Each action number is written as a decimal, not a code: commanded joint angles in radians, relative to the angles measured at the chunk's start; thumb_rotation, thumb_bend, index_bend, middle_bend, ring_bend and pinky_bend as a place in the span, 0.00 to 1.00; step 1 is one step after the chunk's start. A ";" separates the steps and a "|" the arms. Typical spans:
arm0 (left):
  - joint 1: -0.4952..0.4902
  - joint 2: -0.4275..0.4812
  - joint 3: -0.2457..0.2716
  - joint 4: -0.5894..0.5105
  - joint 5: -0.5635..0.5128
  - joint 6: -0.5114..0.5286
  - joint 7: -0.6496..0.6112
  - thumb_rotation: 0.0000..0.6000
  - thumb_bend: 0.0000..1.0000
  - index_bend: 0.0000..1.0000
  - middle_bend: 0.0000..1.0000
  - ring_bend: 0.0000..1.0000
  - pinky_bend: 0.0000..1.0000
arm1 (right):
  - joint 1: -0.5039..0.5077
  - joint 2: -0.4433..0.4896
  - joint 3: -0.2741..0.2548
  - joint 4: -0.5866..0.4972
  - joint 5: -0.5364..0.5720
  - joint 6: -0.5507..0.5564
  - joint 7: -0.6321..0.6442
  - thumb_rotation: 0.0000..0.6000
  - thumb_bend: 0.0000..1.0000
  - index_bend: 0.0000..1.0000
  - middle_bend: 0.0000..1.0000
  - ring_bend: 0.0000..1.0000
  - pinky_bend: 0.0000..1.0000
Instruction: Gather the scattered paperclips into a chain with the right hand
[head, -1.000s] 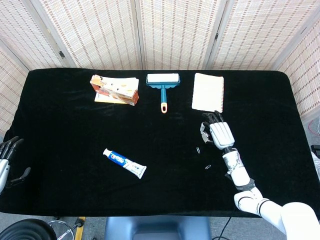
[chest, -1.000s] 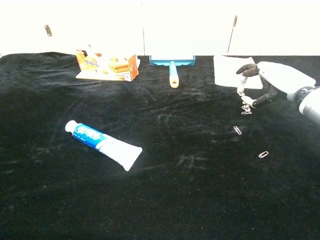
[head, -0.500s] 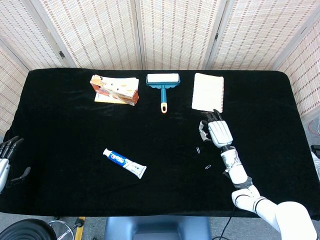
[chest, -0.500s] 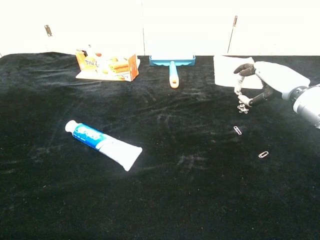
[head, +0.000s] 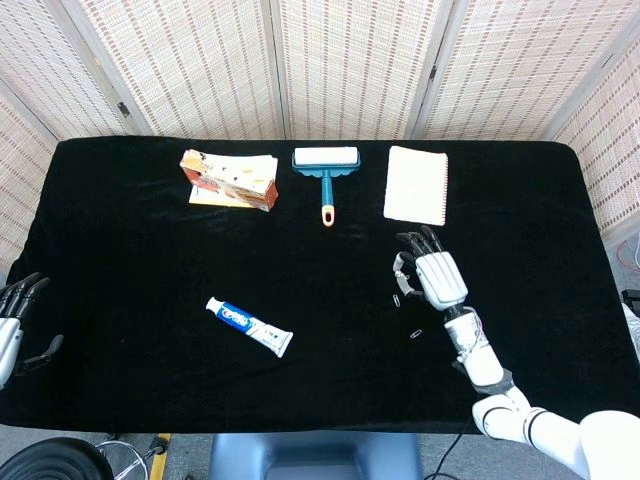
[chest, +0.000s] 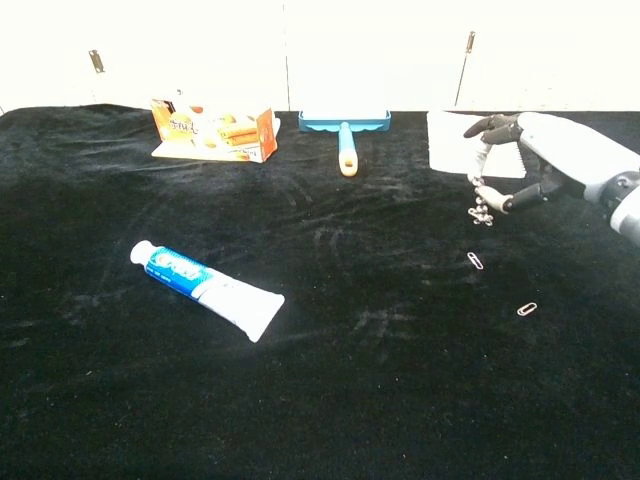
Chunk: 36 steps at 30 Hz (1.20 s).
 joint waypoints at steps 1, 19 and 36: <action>0.001 0.000 0.001 -0.001 0.000 0.000 0.002 1.00 0.41 0.00 0.06 0.07 0.08 | -0.028 0.018 -0.033 -0.045 -0.029 0.031 -0.048 1.00 0.64 0.98 0.20 0.14 0.00; 0.006 0.009 0.003 -0.004 0.004 0.007 -0.011 1.00 0.41 0.00 0.06 0.07 0.08 | -0.041 -0.033 -0.058 -0.006 -0.054 0.008 -0.051 1.00 0.64 0.98 0.20 0.14 0.00; 0.008 0.009 0.003 -0.005 0.005 0.010 -0.011 1.00 0.41 0.00 0.06 0.07 0.08 | -0.059 -0.022 -0.064 -0.008 -0.072 0.027 -0.057 1.00 0.64 0.98 0.21 0.14 0.00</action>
